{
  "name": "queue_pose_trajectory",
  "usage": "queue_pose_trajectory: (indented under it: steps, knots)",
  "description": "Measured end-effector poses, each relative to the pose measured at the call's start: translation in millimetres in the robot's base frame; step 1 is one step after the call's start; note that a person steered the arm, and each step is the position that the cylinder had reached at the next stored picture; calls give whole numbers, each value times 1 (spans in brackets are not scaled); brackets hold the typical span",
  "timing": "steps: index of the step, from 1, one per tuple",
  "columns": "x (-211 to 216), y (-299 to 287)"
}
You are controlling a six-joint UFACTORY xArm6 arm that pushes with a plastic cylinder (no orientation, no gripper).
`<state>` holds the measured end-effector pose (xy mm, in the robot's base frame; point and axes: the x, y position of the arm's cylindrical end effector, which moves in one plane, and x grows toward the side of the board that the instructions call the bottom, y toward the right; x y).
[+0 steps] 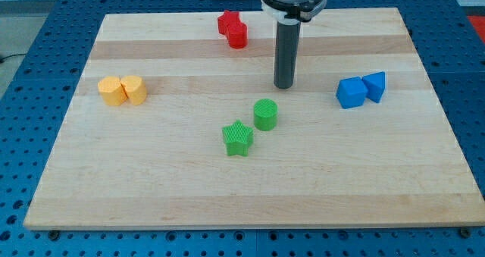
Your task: Separate the triangle from the blue cube
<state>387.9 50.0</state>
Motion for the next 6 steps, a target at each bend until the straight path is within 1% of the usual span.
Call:
queue_pose_trajectory:
  steps: [2, 4, 5, 6]
  knots:
    - [0, 3]
    - [-9, 3]
    - [-21, 27]
    - [-27, 117]
